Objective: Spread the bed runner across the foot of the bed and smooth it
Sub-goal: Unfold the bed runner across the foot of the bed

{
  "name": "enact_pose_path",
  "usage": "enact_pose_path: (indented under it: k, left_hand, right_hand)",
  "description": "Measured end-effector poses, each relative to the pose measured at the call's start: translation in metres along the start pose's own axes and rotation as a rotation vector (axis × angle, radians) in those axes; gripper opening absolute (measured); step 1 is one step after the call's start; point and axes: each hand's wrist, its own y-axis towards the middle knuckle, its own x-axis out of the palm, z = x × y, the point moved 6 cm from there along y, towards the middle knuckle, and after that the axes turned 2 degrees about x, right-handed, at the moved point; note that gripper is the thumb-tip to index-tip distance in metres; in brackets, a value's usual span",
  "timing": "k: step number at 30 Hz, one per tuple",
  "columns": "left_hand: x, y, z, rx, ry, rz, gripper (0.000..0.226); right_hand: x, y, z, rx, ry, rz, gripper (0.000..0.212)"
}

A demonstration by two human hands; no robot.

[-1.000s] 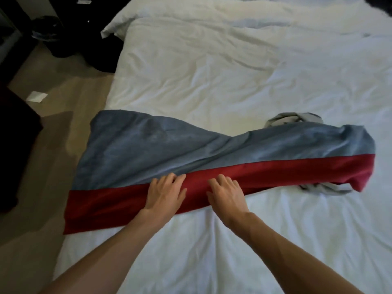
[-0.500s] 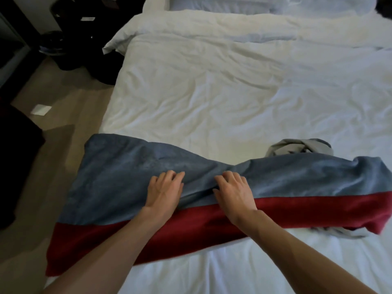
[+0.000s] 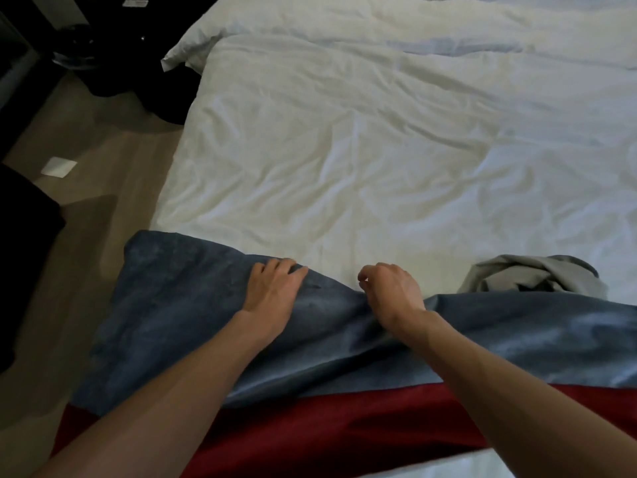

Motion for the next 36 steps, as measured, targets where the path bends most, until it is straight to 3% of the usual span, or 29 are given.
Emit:
enact_pose_path:
  k: [3, 6, 10, 17, 22, 26, 30, 36]
  left_hand:
    - [0.010, 0.016, 0.006, 0.029, 0.038, -0.013, 0.046]
    - [0.015, 0.025, 0.010, 0.036, 0.084, -0.027, 0.028]
    - [0.018, 0.028, 0.014, 0.044, 0.140, -0.042, 0.018]
    - [0.000, 0.056, 0.006, -0.032, 0.029, 0.103, 0.010]
    - [-0.008, 0.079, 0.001, -0.057, -0.059, 0.123, 0.018]
    - [0.001, 0.068, 0.001, -0.038, -0.079, 0.099, 0.028]
    - [-0.003, 0.046, 0.004, 0.043, -0.132, 0.157, 0.048]
    - [-0.012, 0.011, 0.016, 0.072, -0.206, 0.207, 0.041]
  right_hand:
    - [0.017, 0.016, 0.004, 0.045, 0.078, -0.105, 0.019]
    - [0.037, 0.021, 0.007, 0.041, 0.073, -0.207, 0.019]
    - [0.045, 0.024, 0.008, -0.024, 0.034, -0.248, 0.016]
    - [0.012, 0.051, 0.006, -0.078, -0.004, -0.022, 0.019]
    - [-0.017, 0.070, 0.002, -0.049, -0.008, 0.209, 0.011]
    - [0.000, 0.067, 0.002, 0.000, 0.021, 0.161, 0.008]
    - [0.009, 0.050, 0.004, -0.037, -0.003, 0.146, 0.020]
    - [0.011, 0.012, 0.002, -0.091, -0.071, 0.156, 0.028]
